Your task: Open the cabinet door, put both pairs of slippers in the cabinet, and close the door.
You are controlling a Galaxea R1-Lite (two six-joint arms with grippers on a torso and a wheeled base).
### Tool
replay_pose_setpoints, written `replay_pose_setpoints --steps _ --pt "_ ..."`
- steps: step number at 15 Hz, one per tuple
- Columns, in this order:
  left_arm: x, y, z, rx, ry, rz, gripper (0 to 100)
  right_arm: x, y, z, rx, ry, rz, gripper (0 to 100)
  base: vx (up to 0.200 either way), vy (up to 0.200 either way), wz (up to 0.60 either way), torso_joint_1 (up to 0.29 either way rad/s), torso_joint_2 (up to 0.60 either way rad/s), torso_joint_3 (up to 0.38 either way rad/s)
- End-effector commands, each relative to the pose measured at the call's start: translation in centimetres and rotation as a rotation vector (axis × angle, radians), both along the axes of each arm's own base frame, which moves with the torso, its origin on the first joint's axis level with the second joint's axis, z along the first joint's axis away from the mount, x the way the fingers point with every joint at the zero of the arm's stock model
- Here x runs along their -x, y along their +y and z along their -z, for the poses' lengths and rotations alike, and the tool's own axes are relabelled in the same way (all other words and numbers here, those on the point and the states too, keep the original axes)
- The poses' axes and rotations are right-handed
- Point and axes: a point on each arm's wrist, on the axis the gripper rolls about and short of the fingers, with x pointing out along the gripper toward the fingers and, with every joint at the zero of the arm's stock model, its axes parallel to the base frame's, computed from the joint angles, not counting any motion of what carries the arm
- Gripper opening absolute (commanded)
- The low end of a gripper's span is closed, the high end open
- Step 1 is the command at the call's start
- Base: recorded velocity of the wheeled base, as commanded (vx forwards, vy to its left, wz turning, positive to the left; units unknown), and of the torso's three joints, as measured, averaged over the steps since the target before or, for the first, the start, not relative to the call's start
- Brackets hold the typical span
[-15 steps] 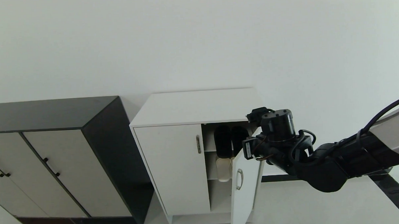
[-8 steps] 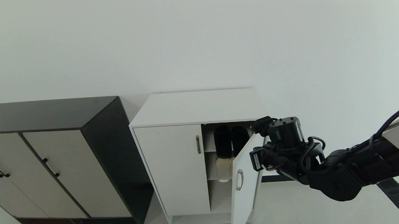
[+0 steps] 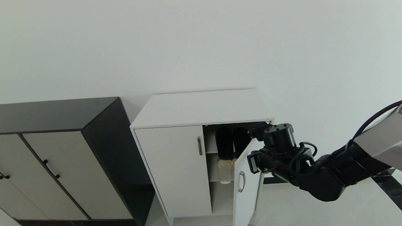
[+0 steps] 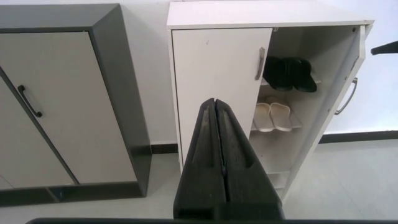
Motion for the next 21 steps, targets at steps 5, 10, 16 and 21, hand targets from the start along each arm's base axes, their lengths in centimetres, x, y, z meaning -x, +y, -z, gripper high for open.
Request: replay_pose_setpoints --steps 5,10,16,21 --pt "0.0 0.0 0.0 0.0 0.001 0.001 0 -1.8 1.1 1.8 -0.053 -0.015 0.021 0 0.0 0.0 0.0 0.0 0.0 0.0" --pt "0.0 0.0 0.0 -0.001 0.001 -0.001 0 -4.0 2.2 1.5 -0.172 -0.155 0.011 0 0.0 0.0 0.0 0.0 0.0 0.0" --pt "0.0 0.0 0.0 -0.001 0.001 0.001 0 -1.9 -1.3 0.6 -0.288 -0.116 -0.285 0 0.0 0.0 0.0 0.0 0.0 0.0" --pt "0.0 0.0 0.0 -0.001 0.003 0.001 0 -0.7 -2.8 1.7 -0.33 -0.071 -0.447 0 0.16 0.0 0.0 0.002 0.0 0.004"
